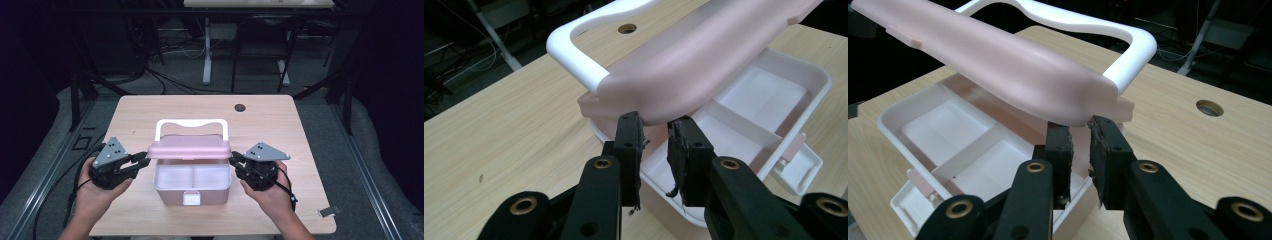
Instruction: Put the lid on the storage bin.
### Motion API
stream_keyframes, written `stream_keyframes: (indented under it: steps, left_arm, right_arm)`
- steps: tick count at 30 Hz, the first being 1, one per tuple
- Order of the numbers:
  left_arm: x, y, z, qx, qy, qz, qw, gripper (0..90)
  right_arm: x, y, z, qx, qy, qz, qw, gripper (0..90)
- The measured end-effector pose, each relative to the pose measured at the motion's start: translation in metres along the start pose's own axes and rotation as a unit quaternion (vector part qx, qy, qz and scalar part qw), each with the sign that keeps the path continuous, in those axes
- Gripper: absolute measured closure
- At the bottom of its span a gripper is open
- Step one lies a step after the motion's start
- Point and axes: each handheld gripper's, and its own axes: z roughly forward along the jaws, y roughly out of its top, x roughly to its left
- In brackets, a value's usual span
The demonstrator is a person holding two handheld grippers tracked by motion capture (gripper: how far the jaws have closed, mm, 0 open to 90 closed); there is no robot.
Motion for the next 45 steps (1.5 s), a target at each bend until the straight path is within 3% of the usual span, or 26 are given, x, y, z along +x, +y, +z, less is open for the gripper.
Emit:
stream_keyframes:
  steps: [7, 9, 10, 11, 22, 26, 45]
  left_arm:
    - [-0.002, -0.012, 0.003, 0.001, -0.007, -0.011, 0.9999, 75.3]
    - [-0.002, -0.016, 0.003, -0.001, -0.015, -0.019, 0.9997, 75.4]
    - [-0.002, -0.018, 0.004, -0.001, -0.015, -0.019, 0.9997, 75.4]
    - [-0.003, -0.019, 0.005, 0.0, -0.015, -0.02, 0.9997, 75.4]
    - [-0.007, -0.038, 0.012, 0.009, -0.023, -0.032, 0.9992, 76.4]
    - [-0.008, -0.043, 0.011, 0.018, -0.022, -0.025, 0.9993, 76.9]
    - [-0.01, -0.051, 0.015, 0.029, -0.033, -0.032, 0.9985, 77.8]
  right_arm:
    - [0.001, -0.009, -0.001, 0.007, 0.002, 0.004, 1.0, 78.5]
    - [0.001, -0.012, 0.0, 0.006, 0.016, 0.004, 0.9998, 78.6]
    - [0.003, -0.013, -0.001, 0.015, -0.008, 0.001, 0.9998, 78.6]
    - [0.002, -0.015, -0.001, 0.012, 0.008, 0.004, 0.9999, 78.6]
    - [0.005, -0.033, 0.002, 0.022, 0.024, 0.013, 0.9994, 80.1]
    - [0.007, -0.039, 0.003, 0.027, 0.024, 0.015, 0.9992, 80.3]
    - [0.007, -0.053, 0.0, 0.033, 0.027, 0.03, 0.9986, 80.9]
